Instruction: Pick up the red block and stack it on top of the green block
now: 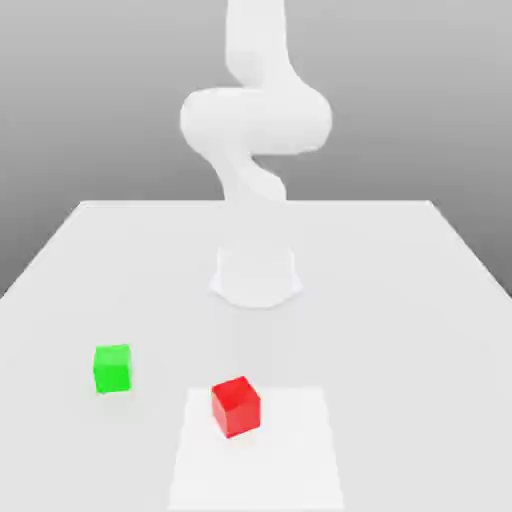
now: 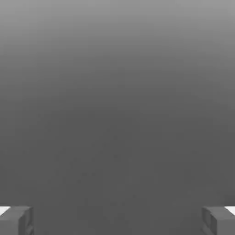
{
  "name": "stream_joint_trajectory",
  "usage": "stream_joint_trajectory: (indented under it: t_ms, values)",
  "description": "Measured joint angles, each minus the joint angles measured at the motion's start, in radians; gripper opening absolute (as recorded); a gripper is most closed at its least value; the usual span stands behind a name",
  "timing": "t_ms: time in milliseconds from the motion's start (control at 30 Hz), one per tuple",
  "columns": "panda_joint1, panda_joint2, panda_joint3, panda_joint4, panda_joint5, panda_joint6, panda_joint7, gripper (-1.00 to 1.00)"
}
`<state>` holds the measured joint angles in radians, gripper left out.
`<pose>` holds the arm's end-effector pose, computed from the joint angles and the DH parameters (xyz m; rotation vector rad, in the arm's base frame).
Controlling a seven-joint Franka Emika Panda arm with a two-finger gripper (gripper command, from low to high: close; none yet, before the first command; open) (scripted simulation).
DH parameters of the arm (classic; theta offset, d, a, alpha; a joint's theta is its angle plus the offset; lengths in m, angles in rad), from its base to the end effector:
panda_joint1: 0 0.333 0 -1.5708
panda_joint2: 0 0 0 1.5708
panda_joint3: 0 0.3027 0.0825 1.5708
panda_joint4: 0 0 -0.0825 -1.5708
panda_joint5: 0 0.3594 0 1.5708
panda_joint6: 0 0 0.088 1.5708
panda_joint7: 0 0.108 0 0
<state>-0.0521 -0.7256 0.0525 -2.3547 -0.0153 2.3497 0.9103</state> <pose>0.3622 0.0063 0.6521 -2.4435 1.1854 -0.9502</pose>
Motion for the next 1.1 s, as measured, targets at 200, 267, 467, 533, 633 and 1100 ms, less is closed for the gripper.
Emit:
stream_joint_trajectory:
  t_ms: [200,267,467,533,633,1100]
  values:
    - [-0.132,0.214,0.119,-0.146,-0.041,0.135,0.304,0.0]
    - [-0.169,0.286,0.146,-0.194,-0.053,0.179,0.403,0.0]
    - [-0.255,0.516,0.195,-0.347,-0.066,0.324,0.704,0.0]
    - [-0.267,0.588,0.197,-0.398,-0.046,0.374,0.787,0.0]
    - [-0.268,0.676,0.198,-0.463,0.017,0.441,0.866,0.0]
    - [-0.185,0.955,0.059,-0.438,-0.19,0.671,1.049,-1.0]
